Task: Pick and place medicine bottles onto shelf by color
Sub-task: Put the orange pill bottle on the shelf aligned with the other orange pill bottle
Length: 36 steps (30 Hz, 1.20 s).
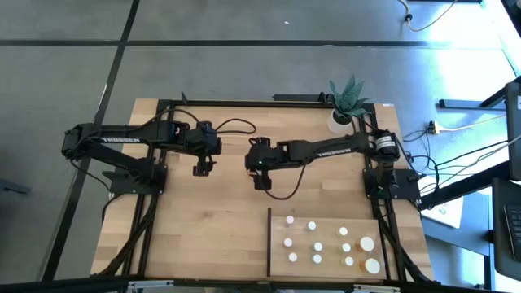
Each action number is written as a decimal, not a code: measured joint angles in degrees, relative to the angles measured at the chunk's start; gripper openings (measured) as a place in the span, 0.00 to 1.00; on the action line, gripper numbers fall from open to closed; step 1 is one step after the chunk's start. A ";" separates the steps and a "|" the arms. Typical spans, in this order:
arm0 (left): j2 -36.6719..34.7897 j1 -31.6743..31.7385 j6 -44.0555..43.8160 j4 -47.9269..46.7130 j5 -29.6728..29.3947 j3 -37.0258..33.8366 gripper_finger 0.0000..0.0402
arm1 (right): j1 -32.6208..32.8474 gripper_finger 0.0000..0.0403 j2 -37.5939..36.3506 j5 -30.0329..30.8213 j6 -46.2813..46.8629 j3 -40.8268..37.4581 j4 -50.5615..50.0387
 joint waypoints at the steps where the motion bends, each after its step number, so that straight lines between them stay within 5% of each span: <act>1: 0.00 0.00 -0.01 0.00 0.00 0.00 0.88 | -0.24 0.89 0.29 -0.01 -0.22 0.00 -0.04; 27: 0.00 -0.02 0.00 0.09 -0.01 0.02 0.88 | -2.95 0.89 6.65 -3.01 -0.91 0.07 2.69; 36: 0.00 -0.02 0.00 0.09 0.00 0.02 0.88 | -3.31 0.81 7.51 -3.07 -0.31 0.04 3.32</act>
